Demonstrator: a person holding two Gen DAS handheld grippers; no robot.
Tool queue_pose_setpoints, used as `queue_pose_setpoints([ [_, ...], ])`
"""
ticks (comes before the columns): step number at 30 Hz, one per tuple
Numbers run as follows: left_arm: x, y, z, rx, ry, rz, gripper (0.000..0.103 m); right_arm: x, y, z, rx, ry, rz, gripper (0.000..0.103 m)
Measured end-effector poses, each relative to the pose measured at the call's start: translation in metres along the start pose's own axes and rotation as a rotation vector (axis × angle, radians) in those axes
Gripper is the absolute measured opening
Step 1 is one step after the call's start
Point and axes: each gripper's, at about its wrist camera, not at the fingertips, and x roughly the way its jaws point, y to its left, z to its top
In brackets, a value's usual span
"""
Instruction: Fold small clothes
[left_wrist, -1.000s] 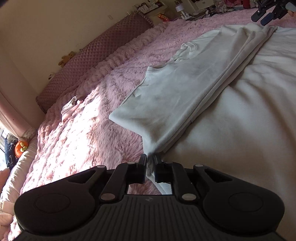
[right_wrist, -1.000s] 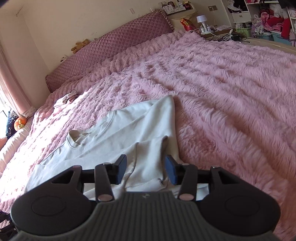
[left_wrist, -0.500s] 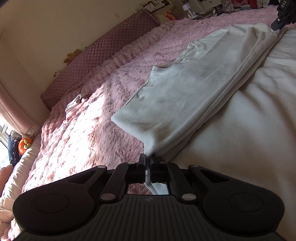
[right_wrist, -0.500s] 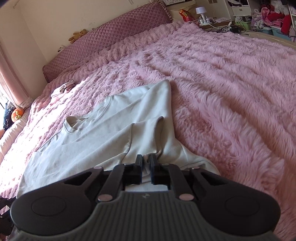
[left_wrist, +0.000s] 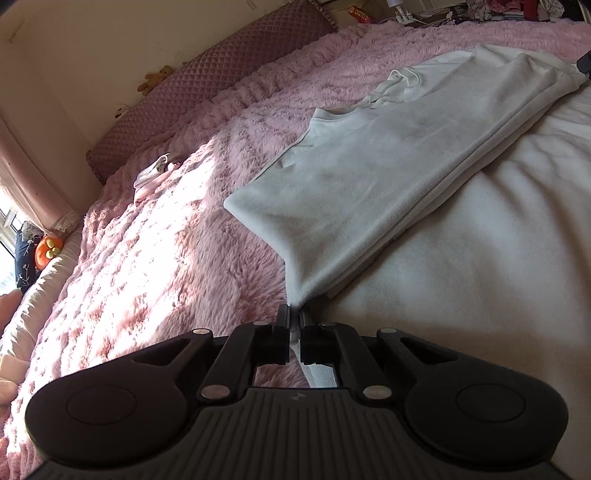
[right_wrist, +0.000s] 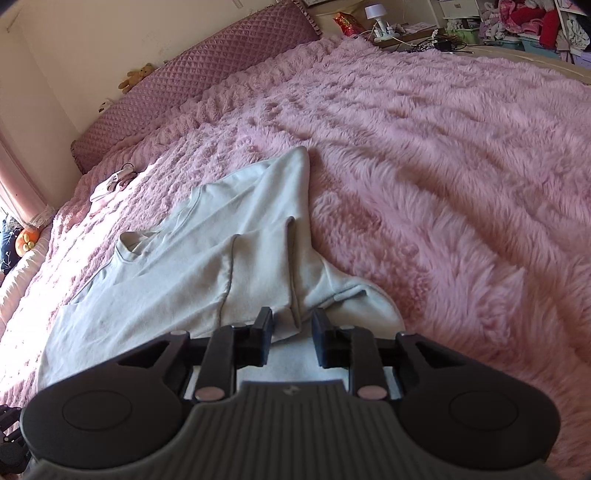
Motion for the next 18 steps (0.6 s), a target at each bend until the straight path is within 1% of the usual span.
queue_pose_setpoints([
  [1, -0.006, 0.004, 0.000, -0.010, 0.002, -0.004, 0.016, -0.009, 0.002, 0.003, -0.008, -0.011, 0.010, 0.026],
  [4, -0.031, 0.011, -0.002, -0.030, -0.011, 0.006, 0.017, -0.046, 0.006, 0.011, -0.044, -0.038, 0.044, 0.028],
  [5, -0.041, 0.014, -0.003, -0.046, -0.020, 0.002, 0.017, -0.060, 0.006, 0.012, -0.052, -0.045, 0.058, 0.031],
  [6, -0.056, 0.019, -0.004, -0.085, -0.026, -0.010, 0.021, -0.075, 0.007, 0.013, -0.057, -0.050, 0.071, 0.032],
  [7, -0.069, 0.023, -0.006, -0.127, -0.029, -0.025, 0.023, -0.090, 0.006, 0.012, -0.062, -0.052, 0.085, 0.035],
  [8, -0.085, 0.030, -0.009, -0.194, -0.037, -0.062, 0.027, -0.106, 0.004, 0.011, -0.069, -0.050, 0.102, 0.037],
  [9, -0.097, 0.034, -0.013, -0.246, -0.044, -0.106, 0.035, -0.119, 0.002, 0.008, -0.075, -0.044, 0.115, 0.039],
  [10, -0.111, 0.040, -0.019, -0.317, -0.053, -0.175, 0.041, -0.137, -0.002, 0.004, -0.085, -0.030, 0.135, 0.044],
  [11, -0.125, 0.046, -0.026, -0.390, -0.055, -0.258, 0.063, -0.152, -0.006, -0.003, -0.096, -0.014, 0.152, 0.048],
  [12, -0.139, 0.051, -0.035, -0.467, -0.052, -0.370, 0.084, -0.166, -0.010, -0.010, -0.109, 0.009, 0.166, 0.055],
  [13, -0.149, 0.052, -0.043, -0.511, -0.051, -0.438, 0.087, -0.179, -0.015, -0.017, -0.125, 0.032, 0.176, 0.057],
  [14, -0.161, 0.052, -0.053, -0.546, -0.050, -0.503, 0.086, -0.189, -0.019, -0.025, -0.140, 0.052, 0.181, 0.057],
  [15, -0.173, 0.049, -0.062, -0.559, -0.046, -0.533, 0.086, -0.202, -0.026, -0.036, -0.157, 0.081, 0.178, 0.057],
  [17, -0.190, 0.044, -0.078, -0.586, -0.027, -0.546, 0.086, -0.219, -0.036, -0.056, -0.181, 0.129, 0.160, 0.057],
  [18, -0.197, 0.043, -0.088, -0.615, -0.012, -0.555, 0.086, -0.227, -0.042, -0.067, -0.187, 0.157, 0.147, 0.059],
])
